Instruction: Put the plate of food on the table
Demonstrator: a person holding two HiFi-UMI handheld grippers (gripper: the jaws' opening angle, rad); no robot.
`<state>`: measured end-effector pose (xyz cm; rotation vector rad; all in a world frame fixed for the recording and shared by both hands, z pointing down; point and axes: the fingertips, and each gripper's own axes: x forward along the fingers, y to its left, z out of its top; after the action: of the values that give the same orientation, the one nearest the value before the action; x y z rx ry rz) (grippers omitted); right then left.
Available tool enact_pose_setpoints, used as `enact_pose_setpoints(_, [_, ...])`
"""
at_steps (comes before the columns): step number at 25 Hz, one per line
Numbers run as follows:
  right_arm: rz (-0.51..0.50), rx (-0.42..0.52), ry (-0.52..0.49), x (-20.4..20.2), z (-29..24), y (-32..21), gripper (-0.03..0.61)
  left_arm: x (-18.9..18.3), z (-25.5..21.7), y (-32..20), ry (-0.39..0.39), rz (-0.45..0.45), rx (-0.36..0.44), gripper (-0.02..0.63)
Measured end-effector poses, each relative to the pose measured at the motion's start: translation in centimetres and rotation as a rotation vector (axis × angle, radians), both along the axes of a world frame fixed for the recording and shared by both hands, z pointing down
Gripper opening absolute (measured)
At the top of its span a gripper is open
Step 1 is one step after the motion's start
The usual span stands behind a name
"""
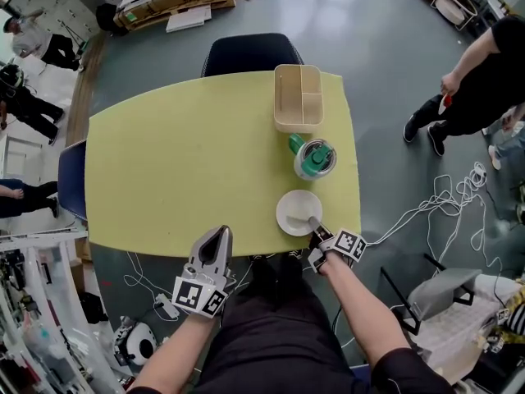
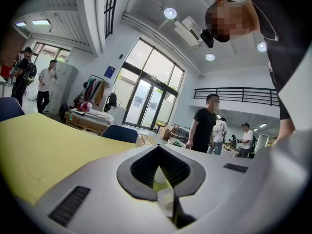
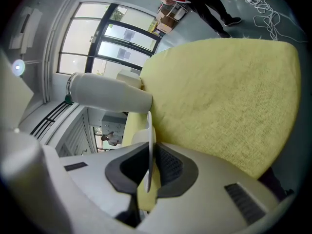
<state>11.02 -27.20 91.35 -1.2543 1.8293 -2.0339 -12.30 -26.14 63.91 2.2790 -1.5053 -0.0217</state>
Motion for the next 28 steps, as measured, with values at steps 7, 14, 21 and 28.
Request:
enact_pose_setpoints(7, [-0.01, -0.017, 0.08, 0.2, 0.6, 0.0, 0.031, 0.1, 0.0, 0.1, 0.0, 0.002, -0.001, 0.008])
enact_pose_setpoints(14, [0.006, -0.062, 0.211, 0.8, 0.7, -0.4, 0.031, 0.0, -0.1, 0.4, -0.002, 0.004, -0.004, 0.008])
enact_pose_setpoints(21, [-0.023, -0.067, 0.405, 1.9, 0.4, -0.4, 0.071, 0.0, 0.5, 0.6, -0.008, 0.006, -0.015, 0.008])
enact_pose_setpoints(28, [-0.065, -0.093, 0.552, 3.1, 1.5, 0.1, 0.092, -0.2, 0.8, 0.7, -0.015, 0.002, -0.021, 0.008])
